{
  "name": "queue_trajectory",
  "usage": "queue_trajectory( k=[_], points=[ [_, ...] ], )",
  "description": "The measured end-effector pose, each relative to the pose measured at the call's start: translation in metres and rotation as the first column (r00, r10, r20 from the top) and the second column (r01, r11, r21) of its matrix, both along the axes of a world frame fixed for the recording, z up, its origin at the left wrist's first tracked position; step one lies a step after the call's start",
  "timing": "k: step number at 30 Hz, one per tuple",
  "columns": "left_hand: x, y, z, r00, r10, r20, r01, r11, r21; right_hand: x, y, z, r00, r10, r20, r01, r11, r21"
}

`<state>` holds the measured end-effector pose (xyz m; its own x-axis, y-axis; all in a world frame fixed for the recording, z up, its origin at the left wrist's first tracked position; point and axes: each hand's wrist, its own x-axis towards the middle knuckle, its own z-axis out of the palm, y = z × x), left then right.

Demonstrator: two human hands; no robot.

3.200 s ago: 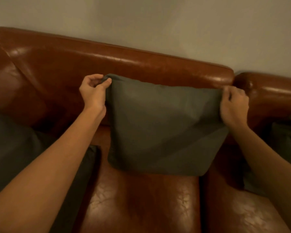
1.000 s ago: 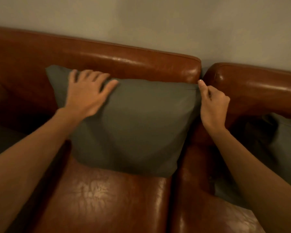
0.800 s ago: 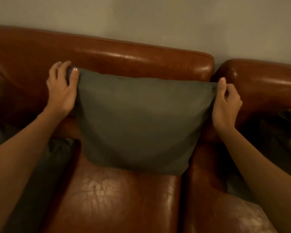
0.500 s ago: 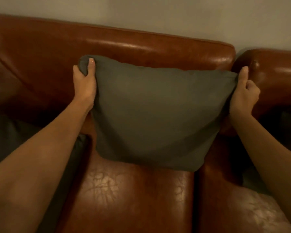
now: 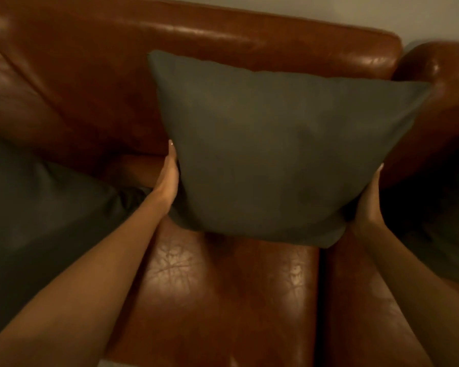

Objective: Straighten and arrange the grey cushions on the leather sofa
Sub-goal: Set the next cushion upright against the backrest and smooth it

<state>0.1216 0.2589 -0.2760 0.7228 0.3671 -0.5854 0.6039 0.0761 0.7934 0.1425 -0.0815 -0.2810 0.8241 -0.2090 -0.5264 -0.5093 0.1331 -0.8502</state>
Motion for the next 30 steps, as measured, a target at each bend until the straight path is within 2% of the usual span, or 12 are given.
queue_trajectory(
  k=[3, 5, 8, 10, 13, 15, 17, 19, 21, 23, 26, 30],
  points=[
    [-0.008, 0.008, 0.002, 0.987, -0.134, -0.085, 0.14, 0.988, 0.062, -0.003, -0.006, 0.003, 0.997, -0.023, -0.072, 0.021, 0.999, -0.035],
    [-0.026, 0.013, -0.002, 0.969, -0.196, -0.151, 0.192, 0.98, -0.045, -0.013, -0.011, -0.001, 0.988, -0.008, -0.151, -0.007, 0.996, -0.092],
    [-0.063, 0.019, -0.029, 0.97, -0.145, -0.195, 0.103, 0.972, -0.21, -0.033, -0.012, -0.013, 0.956, -0.024, -0.291, -0.012, 0.993, -0.122],
    [-0.091, 0.017, -0.046, 0.964, -0.012, -0.264, -0.049, 0.973, -0.223, -0.041, -0.012, -0.024, 0.942, -0.159, -0.296, 0.1, 0.973, -0.207],
    [-0.132, 0.004, -0.066, 0.913, 0.094, -0.398, -0.187, 0.961, -0.203, -0.043, 0.004, -0.027, 0.941, -0.339, 0.028, 0.287, 0.747, -0.599],
    [-0.149, -0.001, -0.072, 0.883, 0.205, -0.421, -0.355, 0.879, -0.317, -0.046, 0.036, -0.021, 0.923, -0.088, 0.376, 0.334, 0.672, -0.662],
    [-0.157, -0.001, -0.084, 0.869, 0.313, -0.385, -0.463, 0.789, -0.404, -0.054, 0.08, -0.018, 0.792, 0.374, 0.483, 0.174, 0.62, -0.765],
    [-0.163, 0.0, -0.091, 0.868, 0.355, -0.346, -0.487, 0.744, -0.457, -0.065, 0.128, -0.019, 0.545, 0.749, 0.376, -0.065, 0.485, -0.872],
    [-0.171, 0.002, -0.105, 0.863, 0.362, -0.352, -0.498, 0.729, -0.471, -0.076, 0.169, -0.025, 0.235, 0.947, 0.22, -0.22, 0.272, -0.937],
    [-0.18, 0.005, -0.118, 0.824, 0.405, -0.395, -0.557, 0.702, -0.443, -0.084, 0.195, -0.039, -0.002, 1.0, 0.0, -0.205, 0.0, -0.979],
    [-0.183, -0.001, -0.099, 0.809, 0.351, -0.471, -0.569, 0.67, -0.478, -0.088, 0.206, -0.057, -0.092, 0.954, -0.284, -0.066, -0.29, -0.955],
    [-0.177, -0.002, -0.088, 0.835, 0.307, -0.456, -0.529, 0.675, -0.515, -0.086, 0.205, -0.068, -0.12, 0.91, -0.398, 0.04, -0.396, -0.917]
  ],
)
